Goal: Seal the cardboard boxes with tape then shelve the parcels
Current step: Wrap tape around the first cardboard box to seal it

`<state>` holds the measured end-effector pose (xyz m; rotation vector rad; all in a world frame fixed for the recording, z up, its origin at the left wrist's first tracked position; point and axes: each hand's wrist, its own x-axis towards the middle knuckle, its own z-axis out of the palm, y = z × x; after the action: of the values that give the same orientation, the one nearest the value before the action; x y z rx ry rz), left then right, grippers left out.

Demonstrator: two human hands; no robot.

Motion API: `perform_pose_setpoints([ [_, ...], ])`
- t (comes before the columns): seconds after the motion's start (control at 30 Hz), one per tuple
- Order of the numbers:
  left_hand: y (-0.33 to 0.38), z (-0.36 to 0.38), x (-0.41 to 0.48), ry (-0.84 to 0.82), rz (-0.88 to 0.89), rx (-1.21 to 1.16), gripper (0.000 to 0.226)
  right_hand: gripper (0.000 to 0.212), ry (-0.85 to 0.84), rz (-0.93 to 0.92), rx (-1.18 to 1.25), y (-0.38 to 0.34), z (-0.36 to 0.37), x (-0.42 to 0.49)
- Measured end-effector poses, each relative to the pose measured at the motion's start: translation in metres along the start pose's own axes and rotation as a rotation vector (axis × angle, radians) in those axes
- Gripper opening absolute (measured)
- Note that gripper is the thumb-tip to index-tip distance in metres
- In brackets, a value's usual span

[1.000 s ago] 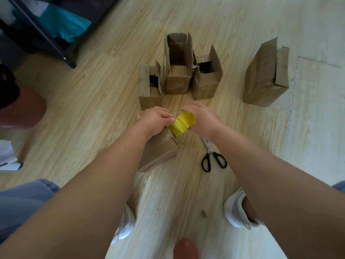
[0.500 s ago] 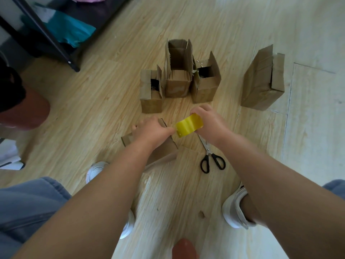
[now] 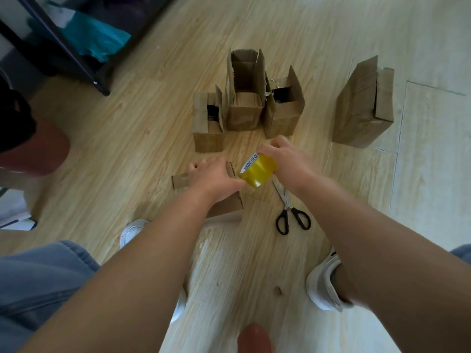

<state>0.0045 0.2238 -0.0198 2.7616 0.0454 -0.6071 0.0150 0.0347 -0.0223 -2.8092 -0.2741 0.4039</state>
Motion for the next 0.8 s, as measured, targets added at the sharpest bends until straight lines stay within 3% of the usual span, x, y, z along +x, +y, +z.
perform_pose_setpoints([
  [0.17, 0.005, 0.001, -0.001, -0.011, -0.003, 0.012, 0.065, 0.065, 0.002, 0.039, 0.037, -0.004, 0.001, -0.004],
  [0.33, 0.002, 0.006, -0.002, -0.026, 0.039, 0.06, 0.06, 0.052, 0.115, 0.221, 0.132, 0.025, -0.018, -0.01],
  [0.5, 0.009, 0.009, -0.006, 0.045, 0.062, 0.146, 0.049, 0.052, 0.164, 0.231, 0.166, 0.03, -0.028, -0.019],
  [0.63, 0.007, 0.009, -0.008, 0.015, 0.082, 0.13, 0.055, 0.056, 0.155, 0.252, 0.334, 0.022, -0.023, -0.029],
  [0.8, 0.02, 0.006, -0.018, 0.227, 0.121, -0.09, 0.04, 0.054, 0.197, 0.271, 0.456, 0.007, -0.021, -0.046],
])
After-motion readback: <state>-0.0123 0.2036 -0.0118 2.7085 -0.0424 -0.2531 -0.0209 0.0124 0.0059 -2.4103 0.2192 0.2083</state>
